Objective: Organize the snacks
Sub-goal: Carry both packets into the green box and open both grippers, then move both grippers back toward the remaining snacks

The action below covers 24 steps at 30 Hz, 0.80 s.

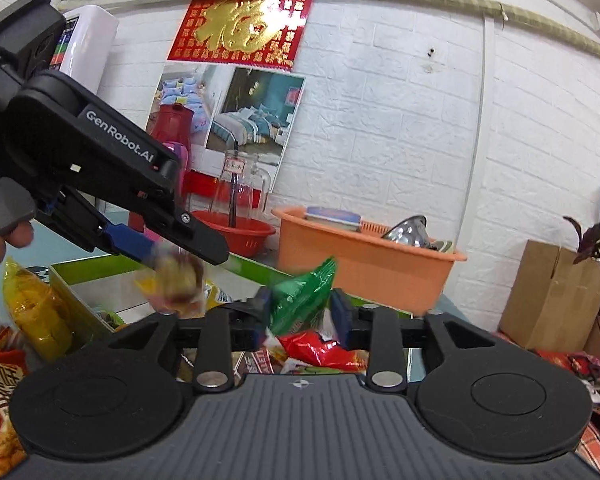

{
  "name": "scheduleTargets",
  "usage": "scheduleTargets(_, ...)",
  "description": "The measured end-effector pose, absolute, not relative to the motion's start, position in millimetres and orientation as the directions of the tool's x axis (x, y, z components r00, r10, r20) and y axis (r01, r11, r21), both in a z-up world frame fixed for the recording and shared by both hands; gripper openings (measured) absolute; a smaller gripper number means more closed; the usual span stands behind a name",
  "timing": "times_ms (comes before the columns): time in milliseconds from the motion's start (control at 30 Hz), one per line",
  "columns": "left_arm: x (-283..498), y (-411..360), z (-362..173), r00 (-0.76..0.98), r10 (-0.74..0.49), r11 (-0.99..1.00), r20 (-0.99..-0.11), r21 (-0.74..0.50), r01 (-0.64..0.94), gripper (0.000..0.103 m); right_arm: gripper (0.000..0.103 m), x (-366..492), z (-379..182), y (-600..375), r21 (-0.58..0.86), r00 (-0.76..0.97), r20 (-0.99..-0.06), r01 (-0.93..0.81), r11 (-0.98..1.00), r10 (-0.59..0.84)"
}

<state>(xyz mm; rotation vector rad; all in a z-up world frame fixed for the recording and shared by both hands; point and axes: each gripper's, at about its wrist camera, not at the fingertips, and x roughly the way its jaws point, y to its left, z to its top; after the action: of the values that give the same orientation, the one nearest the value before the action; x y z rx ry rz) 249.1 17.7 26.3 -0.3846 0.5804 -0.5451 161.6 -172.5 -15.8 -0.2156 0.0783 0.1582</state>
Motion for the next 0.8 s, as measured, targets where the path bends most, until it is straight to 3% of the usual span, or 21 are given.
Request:
scheduleTargets(100, 248, 20, 24, 0.729, -0.568, 0.796, -0.382, -0.48, 0.369, 0.103, 0.103, 157, -20, -167, -0.249, 0.991, -0.049, -0.131, 0.96, 0.122)
scheduleTargets(800, 194, 31, 46, 0.749, -0.563, 0.799, -0.35, -0.462, 0.385, 0.103, 0.103, 116, 0, -168, -0.262, 0.993, -0.008, -0.119, 0.958, 0.121)
